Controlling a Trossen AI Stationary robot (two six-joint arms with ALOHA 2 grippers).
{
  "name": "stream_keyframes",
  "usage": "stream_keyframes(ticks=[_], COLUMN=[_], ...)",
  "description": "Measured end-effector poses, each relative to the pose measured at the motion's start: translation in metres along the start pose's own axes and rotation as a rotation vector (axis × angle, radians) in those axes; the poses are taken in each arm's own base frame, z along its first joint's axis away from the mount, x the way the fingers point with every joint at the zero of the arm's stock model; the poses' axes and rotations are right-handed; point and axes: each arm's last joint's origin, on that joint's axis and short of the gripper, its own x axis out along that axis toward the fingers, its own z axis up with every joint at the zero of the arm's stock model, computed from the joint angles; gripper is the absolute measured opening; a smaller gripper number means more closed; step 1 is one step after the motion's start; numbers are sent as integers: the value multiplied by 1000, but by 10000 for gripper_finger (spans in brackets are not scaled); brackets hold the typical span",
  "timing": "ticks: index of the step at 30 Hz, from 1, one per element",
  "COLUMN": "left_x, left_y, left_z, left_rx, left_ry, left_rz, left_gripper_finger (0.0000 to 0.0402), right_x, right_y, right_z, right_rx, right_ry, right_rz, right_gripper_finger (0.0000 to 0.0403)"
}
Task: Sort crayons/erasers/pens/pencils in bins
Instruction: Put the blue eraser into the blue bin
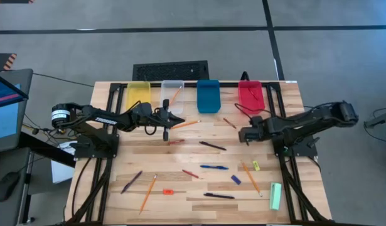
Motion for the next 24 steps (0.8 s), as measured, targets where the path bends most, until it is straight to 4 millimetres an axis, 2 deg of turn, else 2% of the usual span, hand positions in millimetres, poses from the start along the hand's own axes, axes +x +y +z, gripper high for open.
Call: stream_keyframes(ticks=[3,6,13,18,24], left_x=[0,0,0,0,0], left_y=[0,0,0,0,0], left_z=[0,0,0,-1,-2], left_rx=[-5,-5,-7,-10,-16], left_ry=[0,1,5,11,17], left_rz=[0,0,1,2,1], left_gripper_finger=[0,0,0,0,0], right_x=[10,16,18,24,34], right_y=[-1,-5,-7,-1,6], right_z=[3,5,7,6,2], right_rx=[26,51,38,16,-33], right_ry=[-5,-6,-11,-17,-26], right_rz=[39,26,13,15,-9], right_gripper_finger=[219,223,186,158,164])
